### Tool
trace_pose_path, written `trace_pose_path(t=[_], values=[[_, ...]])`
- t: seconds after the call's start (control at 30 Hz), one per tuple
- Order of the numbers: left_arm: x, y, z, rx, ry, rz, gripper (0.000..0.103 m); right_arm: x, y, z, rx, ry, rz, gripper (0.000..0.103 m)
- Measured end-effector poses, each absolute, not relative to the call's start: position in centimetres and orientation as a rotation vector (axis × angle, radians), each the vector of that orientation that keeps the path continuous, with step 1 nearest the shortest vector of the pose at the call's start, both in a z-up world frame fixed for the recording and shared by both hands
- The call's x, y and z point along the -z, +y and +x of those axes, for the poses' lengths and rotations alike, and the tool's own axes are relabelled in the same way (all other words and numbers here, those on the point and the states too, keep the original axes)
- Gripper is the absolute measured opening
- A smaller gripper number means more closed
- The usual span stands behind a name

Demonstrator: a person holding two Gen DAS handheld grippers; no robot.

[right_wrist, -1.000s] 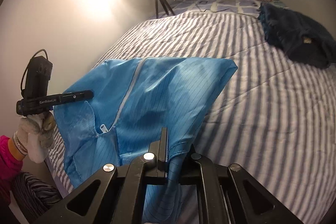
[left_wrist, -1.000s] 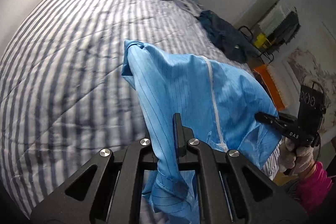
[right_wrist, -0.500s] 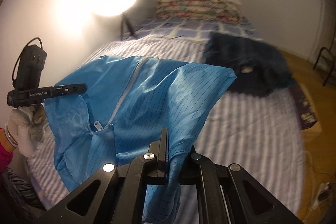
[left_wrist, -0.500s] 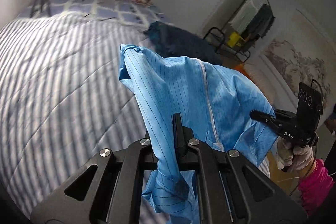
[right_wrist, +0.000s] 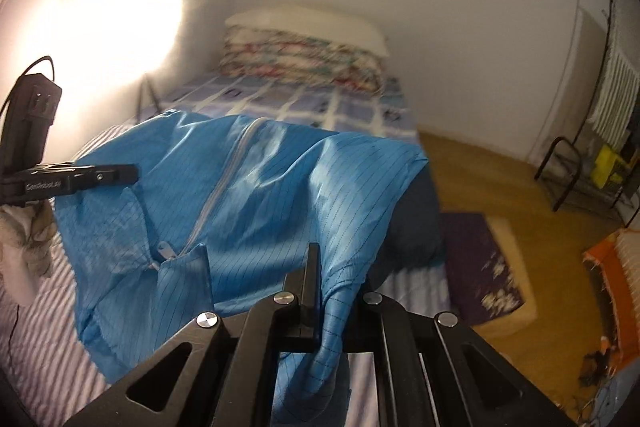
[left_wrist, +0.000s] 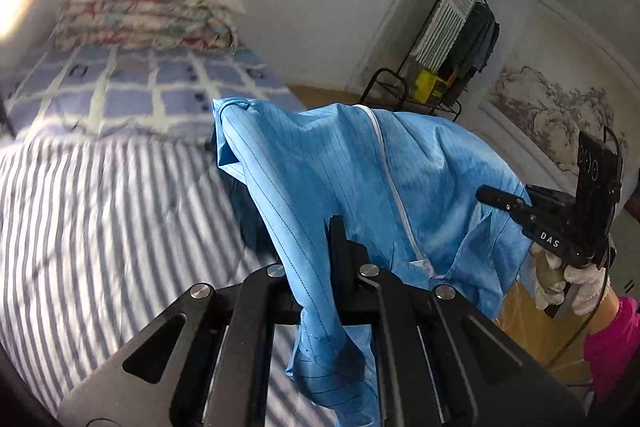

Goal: Fold large clothes

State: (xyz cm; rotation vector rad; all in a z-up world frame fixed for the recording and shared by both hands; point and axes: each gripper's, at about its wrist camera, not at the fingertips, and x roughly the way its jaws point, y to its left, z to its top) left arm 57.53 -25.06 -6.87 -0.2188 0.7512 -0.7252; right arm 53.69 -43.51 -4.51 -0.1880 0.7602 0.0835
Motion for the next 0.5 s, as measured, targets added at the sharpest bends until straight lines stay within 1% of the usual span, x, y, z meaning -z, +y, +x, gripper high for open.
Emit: trace_pose_path(t=[0.27,0.4,0.5], values=[[6.4,-29.6,64.0,0.69,0.66,-0.169,0.004,4.2,-47.3,61.1,-0.03,0.69,-0.208,0.002],[7.8,-30.9,66.6,0.668,0.651,-0.196,0.004,4.8,-49.1,64.1,-0.018,0.661,-0.172,0.002],[9.8,-31.4,68.2,0.64,0.671,-0.204,0.004,6.6,-49.9,65.7,-0.023,0.661,-0.148,0.002]])
